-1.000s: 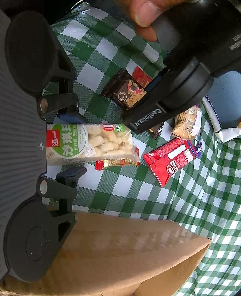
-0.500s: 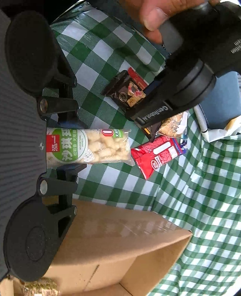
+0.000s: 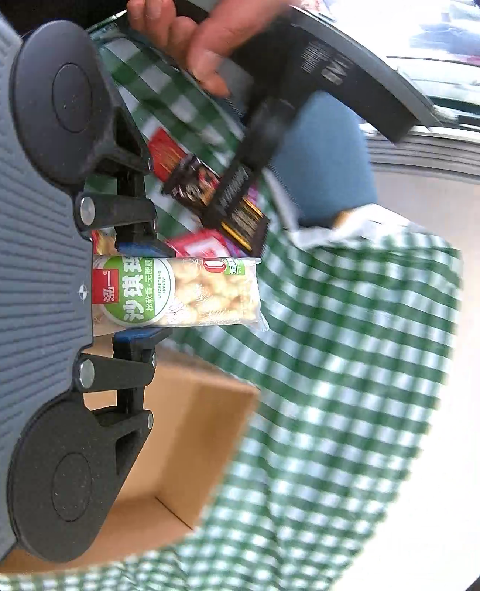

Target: Organize snacks

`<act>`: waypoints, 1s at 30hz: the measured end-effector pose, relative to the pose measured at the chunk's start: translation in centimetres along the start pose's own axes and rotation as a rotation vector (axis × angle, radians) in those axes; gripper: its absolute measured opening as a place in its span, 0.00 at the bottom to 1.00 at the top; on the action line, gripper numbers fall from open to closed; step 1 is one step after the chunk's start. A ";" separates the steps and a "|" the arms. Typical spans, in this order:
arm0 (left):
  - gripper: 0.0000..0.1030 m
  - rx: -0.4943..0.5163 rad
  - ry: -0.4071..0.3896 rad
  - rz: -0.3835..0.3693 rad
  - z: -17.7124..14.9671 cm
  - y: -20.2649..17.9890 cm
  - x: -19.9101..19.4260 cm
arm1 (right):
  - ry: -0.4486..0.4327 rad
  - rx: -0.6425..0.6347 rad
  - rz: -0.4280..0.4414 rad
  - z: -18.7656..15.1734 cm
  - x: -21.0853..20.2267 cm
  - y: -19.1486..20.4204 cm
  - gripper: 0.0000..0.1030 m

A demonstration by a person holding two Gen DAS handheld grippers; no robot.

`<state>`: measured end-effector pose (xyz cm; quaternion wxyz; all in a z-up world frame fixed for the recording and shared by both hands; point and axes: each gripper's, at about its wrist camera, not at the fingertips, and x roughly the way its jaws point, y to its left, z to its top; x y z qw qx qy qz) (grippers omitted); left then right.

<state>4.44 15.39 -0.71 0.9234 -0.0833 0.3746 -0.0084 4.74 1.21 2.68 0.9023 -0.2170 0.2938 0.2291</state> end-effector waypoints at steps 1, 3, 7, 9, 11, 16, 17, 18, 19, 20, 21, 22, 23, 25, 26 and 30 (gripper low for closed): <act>0.41 0.002 -0.014 -0.001 0.1 -0.2 -0.1 | -0.034 -0.014 -0.006 0.2 -0.8 -1.1 0.37; 0.41 0.002 -0.040 -0.002 0.4 -0.6 -0.4 | -0.091 -0.034 -0.027 0.2 -1.8 -2.8 0.37; 0.41 0.003 -0.070 0.001 0.7 -1.3 -0.5 | -0.156 -0.016 -0.089 -0.9 -2.9 -6.7 0.37; 0.41 0.018 -0.084 0.008 0.7 -1.9 -0.6 | -0.155 0.042 -0.113 -2.2 -2.8 -8.2 0.37; 0.41 0.033 -0.100 0.010 0.8 -2.4 -0.7 | -0.119 0.095 -0.111 -3.4 -2.4 -9.2 0.37; 0.41 0.059 -0.172 0.000 0.5 -4.1 -1.7 | -0.111 0.119 -0.127 -4.6 -3.0 -11.3 0.37; 0.41 0.065 -0.191 -0.005 0.4 -4.6 -2.0 | -0.106 0.129 -0.136 -5.0 -3.1 -11.8 0.37; 0.41 0.072 -0.206 -0.009 0.4 -5.0 -2.2 | -0.099 0.134 -0.148 -5.3 -3.1 -12.2 0.37; 0.41 0.077 -0.220 -0.010 0.4 -5.4 -2.4 | -0.096 0.140 -0.159 -5.7 -3.3 -12.6 0.37; 0.41 0.081 -0.233 -0.013 0.3 -5.9 -2.5 | -0.095 0.147 -0.166 -6.0 -3.6 -13.0 0.37; 0.41 0.083 -0.244 -0.019 0.2 -6.3 -2.6 | -0.095 0.152 -0.172 -6.3 -3.7 -13.2 0.37; 0.41 0.088 -0.256 -0.025 0.2 -6.8 -2.8 | -0.094 0.156 -0.183 -6.5 -3.8 -13.5 0.37; 0.41 0.095 -0.265 -0.031 0.1 -7.2 -2.8 | -0.094 0.158 -0.190 -6.6 -3.8 -13.6 0.37; 0.41 0.102 -0.281 -0.050 0.0 -8.1 -2.8 | -0.095 0.166 -0.200 -6.9 -4.0 -14.0 0.37; 0.41 0.105 -0.284 -0.056 -0.1 -8.5 -2.7 | -0.095 0.169 -0.202 -6.9 -3.9 -14.1 0.37; 0.41 0.122 -0.298 -0.075 -0.2 -9.8 -2.3 | -0.094 0.176 -0.212 -7.1 -3.8 -14.5 0.37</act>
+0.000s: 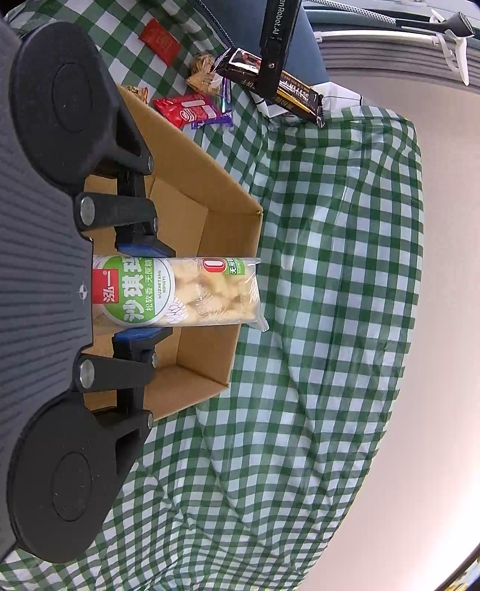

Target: Organize snacks

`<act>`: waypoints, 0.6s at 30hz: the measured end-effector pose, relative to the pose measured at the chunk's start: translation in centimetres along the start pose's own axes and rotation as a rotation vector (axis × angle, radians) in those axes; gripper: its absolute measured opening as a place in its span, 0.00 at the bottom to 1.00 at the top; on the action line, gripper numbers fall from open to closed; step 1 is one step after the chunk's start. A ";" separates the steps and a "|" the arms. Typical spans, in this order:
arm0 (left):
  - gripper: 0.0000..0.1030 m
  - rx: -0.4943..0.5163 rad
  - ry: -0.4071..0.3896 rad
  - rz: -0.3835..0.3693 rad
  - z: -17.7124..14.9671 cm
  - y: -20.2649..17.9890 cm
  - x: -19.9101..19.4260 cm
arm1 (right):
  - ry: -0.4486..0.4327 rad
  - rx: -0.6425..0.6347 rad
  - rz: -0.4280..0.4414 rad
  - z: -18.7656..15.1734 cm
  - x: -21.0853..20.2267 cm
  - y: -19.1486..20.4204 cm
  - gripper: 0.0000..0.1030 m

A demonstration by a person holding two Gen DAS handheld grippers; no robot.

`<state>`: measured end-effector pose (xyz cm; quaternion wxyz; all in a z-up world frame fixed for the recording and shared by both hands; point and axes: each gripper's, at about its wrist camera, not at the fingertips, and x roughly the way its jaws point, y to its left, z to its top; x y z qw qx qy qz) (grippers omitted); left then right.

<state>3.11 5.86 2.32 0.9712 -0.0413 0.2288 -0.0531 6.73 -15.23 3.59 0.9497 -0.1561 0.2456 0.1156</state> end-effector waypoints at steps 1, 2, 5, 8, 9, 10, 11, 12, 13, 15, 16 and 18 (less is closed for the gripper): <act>0.41 -0.003 -0.007 -0.008 0.0 -0.2 0.1 | 0.001 0.001 -0.003 0.0 0.1 -0.1 0.37; 0.41 -0.007 -0.012 -0.015 0.1 -0.3 0.2 | 0.003 0.002 -0.007 0.0 0.2 -0.1 0.37; 0.41 -0.012 -0.026 -0.036 0.2 -0.8 0.5 | 0.007 0.002 -0.023 0.0 0.4 0.1 0.37; 0.41 -0.010 -0.041 -0.057 0.3 -1.1 0.7 | 0.010 0.003 -0.045 0.0 0.8 0.2 0.37; 0.41 -0.011 -0.046 -0.063 0.2 -1.2 0.6 | 0.011 0.004 -0.053 0.0 0.9 0.2 0.37; 0.41 -0.011 -0.052 -0.070 0.2 -1.4 0.6 | 0.012 0.005 -0.063 0.0 1.0 0.2 0.37; 0.41 -0.008 -0.057 -0.076 0.2 -1.7 0.6 | 0.012 0.007 -0.073 0.0 1.1 0.1 0.37; 0.41 -0.002 -0.062 -0.084 0.2 -2.0 0.7 | 0.011 0.009 -0.083 0.1 1.2 0.0 0.37; 0.41 0.007 -0.069 -0.093 0.1 -2.5 0.7 | 0.008 0.014 -0.097 0.1 1.3 -0.1 0.37; 0.41 0.025 -0.081 -0.113 -0.1 -3.4 0.5 | 0.004 0.024 -0.126 0.2 1.5 -0.3 0.37; 0.41 0.035 -0.087 -0.124 -0.2 -3.9 0.5 | 0.002 0.033 -0.139 0.2 1.5 -0.4 0.37; 0.41 0.065 -0.098 -0.139 -0.5 -5.0 0.3 | 0.000 0.050 -0.166 0.2 1.6 -0.7 0.37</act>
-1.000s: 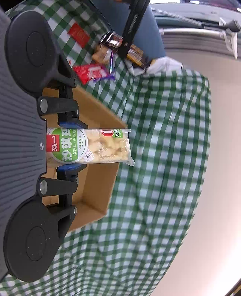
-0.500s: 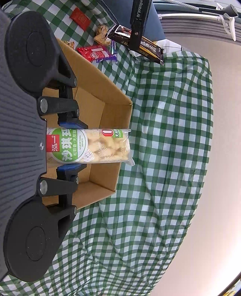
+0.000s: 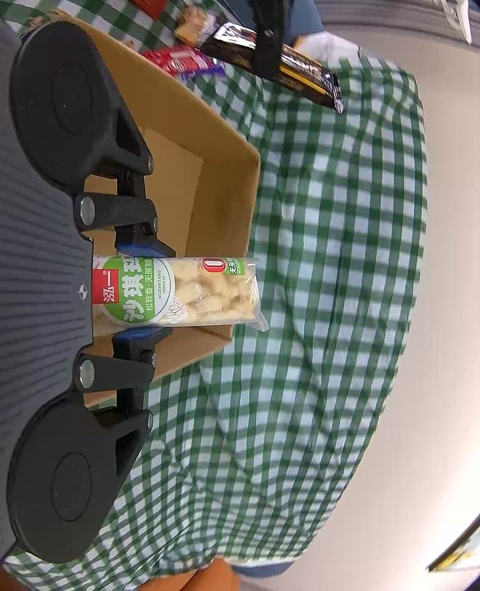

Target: Organize snacks

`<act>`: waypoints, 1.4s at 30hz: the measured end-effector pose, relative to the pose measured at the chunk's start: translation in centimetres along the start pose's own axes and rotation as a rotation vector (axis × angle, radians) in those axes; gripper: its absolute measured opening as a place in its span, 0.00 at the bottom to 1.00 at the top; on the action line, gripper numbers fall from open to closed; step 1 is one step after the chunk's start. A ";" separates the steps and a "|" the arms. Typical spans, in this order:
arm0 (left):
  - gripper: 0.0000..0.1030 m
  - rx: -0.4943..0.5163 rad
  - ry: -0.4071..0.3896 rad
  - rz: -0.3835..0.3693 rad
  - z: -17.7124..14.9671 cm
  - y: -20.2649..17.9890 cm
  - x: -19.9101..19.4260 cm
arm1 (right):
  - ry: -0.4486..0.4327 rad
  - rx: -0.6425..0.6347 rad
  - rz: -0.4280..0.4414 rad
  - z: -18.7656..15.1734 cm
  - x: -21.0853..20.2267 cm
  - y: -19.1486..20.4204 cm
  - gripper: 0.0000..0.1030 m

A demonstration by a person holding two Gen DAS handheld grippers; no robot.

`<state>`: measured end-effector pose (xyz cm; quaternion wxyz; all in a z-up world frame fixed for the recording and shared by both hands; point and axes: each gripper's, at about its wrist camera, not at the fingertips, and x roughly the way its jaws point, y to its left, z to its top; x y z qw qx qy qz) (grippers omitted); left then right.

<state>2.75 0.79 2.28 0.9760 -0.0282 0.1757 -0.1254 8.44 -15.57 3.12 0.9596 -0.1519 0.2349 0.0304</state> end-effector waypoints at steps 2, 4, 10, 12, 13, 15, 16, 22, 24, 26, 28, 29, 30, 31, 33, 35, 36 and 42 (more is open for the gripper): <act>0.41 0.025 -0.008 -0.021 -0.2 -1.1 0.0 | -0.001 0.014 -0.025 0.0 0.2 -0.2 0.37; 0.41 0.037 -0.013 -0.036 -0.4 -1.7 -0.1 | 0.001 0.024 -0.043 0.0 0.3 -0.4 0.37; 0.41 0.050 0.000 -0.066 -1.0 -2.8 0.6 | 0.020 0.018 -0.066 -0.2 0.6 -0.2 0.37; 0.41 0.054 0.000 -0.073 -1.2 -3.1 0.6 | 0.020 0.017 -0.069 -0.2 0.7 -0.2 0.37; 0.41 0.055 0.003 -0.077 -1.2 -3.3 0.8 | 0.021 0.017 -0.071 -0.2 0.7 -0.2 0.37; 0.41 0.058 0.007 -0.081 -1.2 -3.5 1.1 | 0.022 0.018 -0.075 -0.2 0.7 -0.2 0.37; 0.41 0.059 0.009 -0.084 -1.2 -3.7 1.2 | 0.023 0.019 -0.077 -0.2 0.7 -0.2 0.37; 0.41 0.062 0.022 -0.097 -1.4 -4.0 1.8 | 0.023 0.024 -0.088 -0.1 0.8 -0.3 0.37; 0.41 0.063 0.023 -0.100 -1.4 -4.1 1.9 | 0.023 0.029 -0.093 -0.1 0.7 -0.3 0.37; 0.41 0.062 0.025 -0.103 -1.5 -4.2 2.0 | 0.023 0.033 -0.099 -0.1 0.7 -0.4 0.37; 0.41 0.064 0.026 -0.106 -1.5 -4.3 2.1 | 0.023 0.038 -0.104 -0.1 0.8 -0.5 0.37; 0.41 0.064 0.027 -0.107 -1.5 -4.2 2.2 | 0.023 0.039 -0.106 -0.1 0.7 -0.4 0.37; 0.41 0.066 0.027 -0.108 -1.5 -4.3 2.2 | 0.024 0.040 -0.108 -0.1 0.8 -0.4 0.37; 0.41 0.067 0.028 -0.109 -1.5 -4.3 2.3 | 0.024 0.042 -0.109 -0.1 0.8 -0.5 0.37; 0.41 0.069 0.030 -0.110 -1.5 -4.3 2.4 | 0.023 0.043 -0.111 -0.1 0.8 -0.5 0.37; 0.41 0.070 0.030 -0.110 -1.5 -4.3 2.4 | 0.024 0.042 -0.111 -0.1 0.8 -0.4 0.37; 0.41 0.069 0.030 -0.110 -1.5 -4.3 2.4 | 0.024 0.041 -0.112 -0.1 0.8 -0.4 0.37; 0.41 0.066 0.032 -0.111 -1.5 -4.3 2.4 | 0.024 0.040 -0.114 -0.2 0.8 -0.4 0.37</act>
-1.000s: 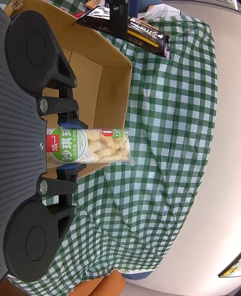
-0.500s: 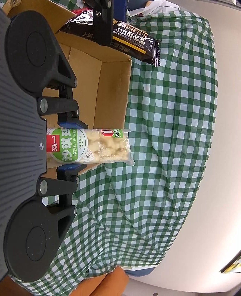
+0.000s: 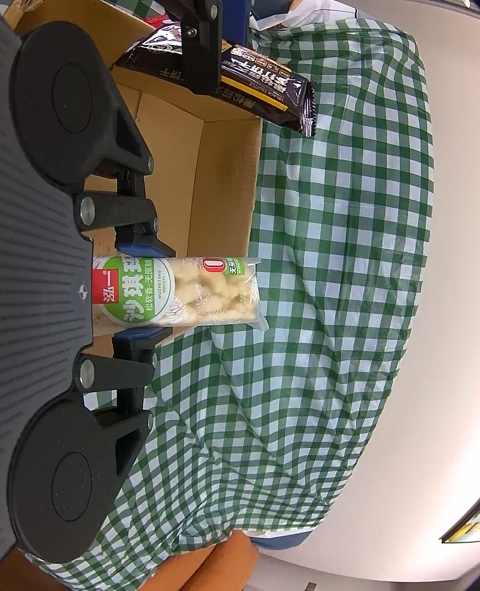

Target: Organize snacks

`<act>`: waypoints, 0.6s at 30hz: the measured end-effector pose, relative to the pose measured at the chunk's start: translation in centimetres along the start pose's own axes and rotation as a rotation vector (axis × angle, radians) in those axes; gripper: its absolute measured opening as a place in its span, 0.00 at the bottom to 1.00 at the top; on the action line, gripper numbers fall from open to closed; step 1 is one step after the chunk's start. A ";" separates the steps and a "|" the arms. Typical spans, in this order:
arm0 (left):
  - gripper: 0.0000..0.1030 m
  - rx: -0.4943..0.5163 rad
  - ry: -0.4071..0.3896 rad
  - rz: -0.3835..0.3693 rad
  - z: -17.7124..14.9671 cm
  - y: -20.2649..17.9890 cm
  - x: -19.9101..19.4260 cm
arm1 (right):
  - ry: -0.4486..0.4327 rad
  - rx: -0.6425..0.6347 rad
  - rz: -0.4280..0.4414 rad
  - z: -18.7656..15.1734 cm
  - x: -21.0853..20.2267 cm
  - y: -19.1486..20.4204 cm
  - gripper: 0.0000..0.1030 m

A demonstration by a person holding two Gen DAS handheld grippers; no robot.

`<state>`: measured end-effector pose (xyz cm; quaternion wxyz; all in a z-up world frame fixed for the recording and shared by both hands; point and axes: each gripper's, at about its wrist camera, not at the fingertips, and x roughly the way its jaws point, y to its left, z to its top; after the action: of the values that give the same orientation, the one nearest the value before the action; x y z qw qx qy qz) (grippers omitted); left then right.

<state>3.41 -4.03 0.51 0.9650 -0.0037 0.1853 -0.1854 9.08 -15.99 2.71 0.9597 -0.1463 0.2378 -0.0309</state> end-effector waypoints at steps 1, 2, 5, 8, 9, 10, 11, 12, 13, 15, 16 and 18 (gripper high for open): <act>0.41 0.000 0.005 -0.003 0.0 0.0 0.1 | 0.002 0.001 0.001 0.0 0.0 0.0 0.37; 0.42 -0.003 0.013 -0.009 0.0 0.0 0.2 | 0.006 -0.001 0.003 0.0 -0.1 0.2 0.37; 0.50 0.002 0.014 0.003 0.0 0.0 0.3 | 0.027 -0.022 0.003 -0.2 0.1 0.6 0.38; 0.50 0.000 0.011 0.010 0.0 0.0 0.3 | 0.019 -0.044 -0.010 -0.3 0.1 0.9 0.47; 0.50 0.002 0.009 0.013 0.0 0.0 0.2 | 0.019 -0.044 -0.009 -0.3 0.1 0.9 0.47; 0.50 0.004 0.007 0.014 0.0 0.0 0.2 | 0.020 -0.043 -0.010 -0.3 0.2 0.9 0.47; 0.50 0.007 0.006 0.015 -0.1 0.0 0.1 | 0.020 -0.042 -0.012 -0.3 0.1 0.9 0.47; 0.50 0.009 0.004 0.017 -0.1 0.0 0.1 | 0.020 -0.038 -0.012 -0.3 0.1 0.9 0.48; 0.49 0.013 0.001 0.021 -0.1 0.1 0.0 | 0.021 -0.034 -0.010 -0.2 0.2 0.9 0.48; 0.46 0.015 -0.002 0.030 -0.1 0.3 -0.3 | 0.022 -0.022 -0.006 -0.2 0.1 1.0 0.49; 0.43 0.013 -0.005 0.036 -0.1 0.5 -0.5 | 0.023 -0.018 -0.004 -0.1 0.2 1.1 0.49; 0.35 0.007 -0.007 0.050 -0.2 1.0 -1.0 | 0.023 -0.016 0.000 -0.2 0.1 1.4 0.49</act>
<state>2.89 -2.71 0.62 0.9700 0.0038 0.1815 -0.1618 9.08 -14.72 2.06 0.9557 -0.1538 0.2490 -0.0305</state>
